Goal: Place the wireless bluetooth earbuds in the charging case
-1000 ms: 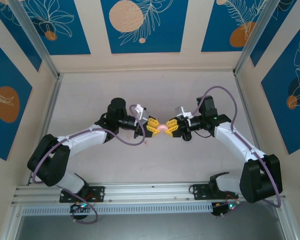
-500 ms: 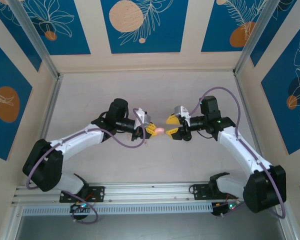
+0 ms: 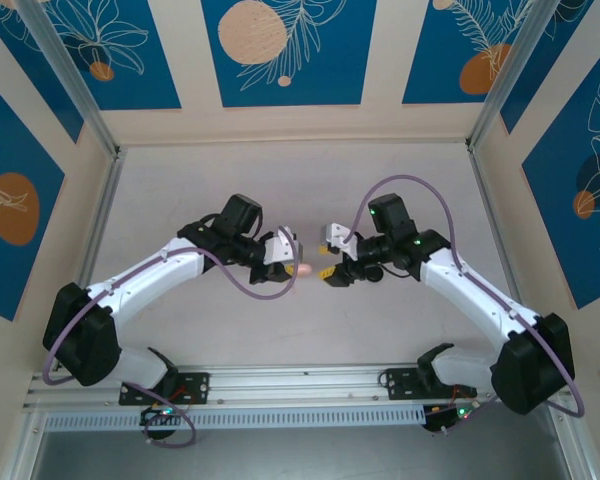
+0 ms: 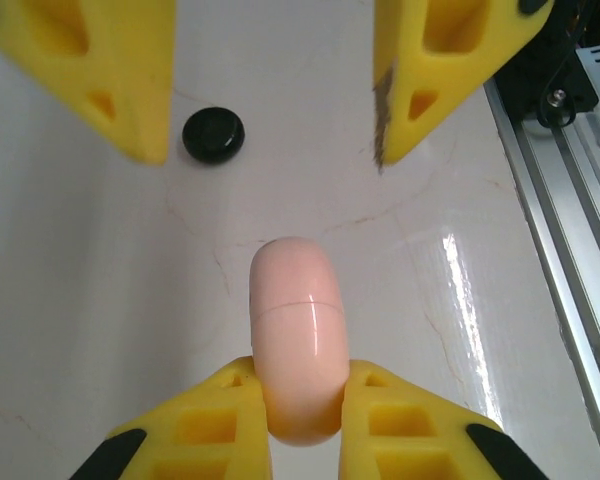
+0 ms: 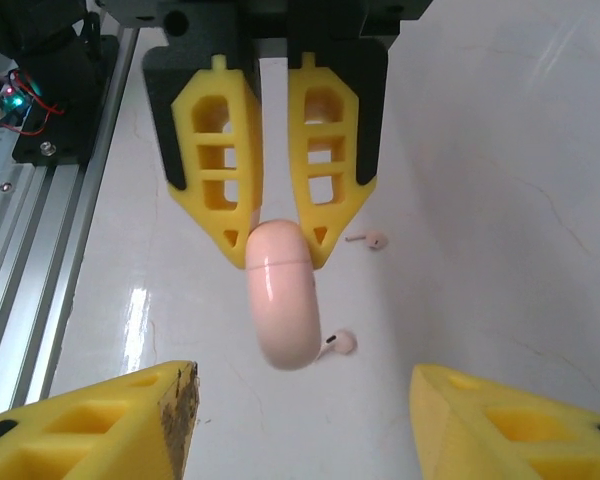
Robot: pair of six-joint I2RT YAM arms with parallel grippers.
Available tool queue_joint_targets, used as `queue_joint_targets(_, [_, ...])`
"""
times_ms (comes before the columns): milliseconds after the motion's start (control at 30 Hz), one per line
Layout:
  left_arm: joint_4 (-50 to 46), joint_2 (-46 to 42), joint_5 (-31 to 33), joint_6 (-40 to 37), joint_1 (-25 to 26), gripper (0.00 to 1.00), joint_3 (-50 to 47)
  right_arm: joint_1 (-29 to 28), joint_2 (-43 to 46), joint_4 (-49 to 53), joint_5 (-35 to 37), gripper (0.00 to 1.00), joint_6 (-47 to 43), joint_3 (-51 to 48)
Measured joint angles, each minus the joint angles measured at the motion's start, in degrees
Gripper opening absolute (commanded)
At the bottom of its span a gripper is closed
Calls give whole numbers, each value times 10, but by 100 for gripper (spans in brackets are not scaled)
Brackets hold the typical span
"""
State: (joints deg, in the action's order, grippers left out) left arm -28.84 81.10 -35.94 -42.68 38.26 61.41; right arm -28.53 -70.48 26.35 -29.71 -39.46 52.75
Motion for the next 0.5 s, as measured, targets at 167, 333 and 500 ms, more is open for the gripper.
queue_joint_targets(167, [-17,0,7,-10,3,16,3,-22,-52,0,-5,56,-7,23])
queue_joint_targets(333, [-23,0,11,-10,5,16,4,-26,-74,1,-28,52,-13,29])
queue_joint_targets(500, [-21,0,11,-9,5,16,6,-28,-85,3,-50,49,-22,35])
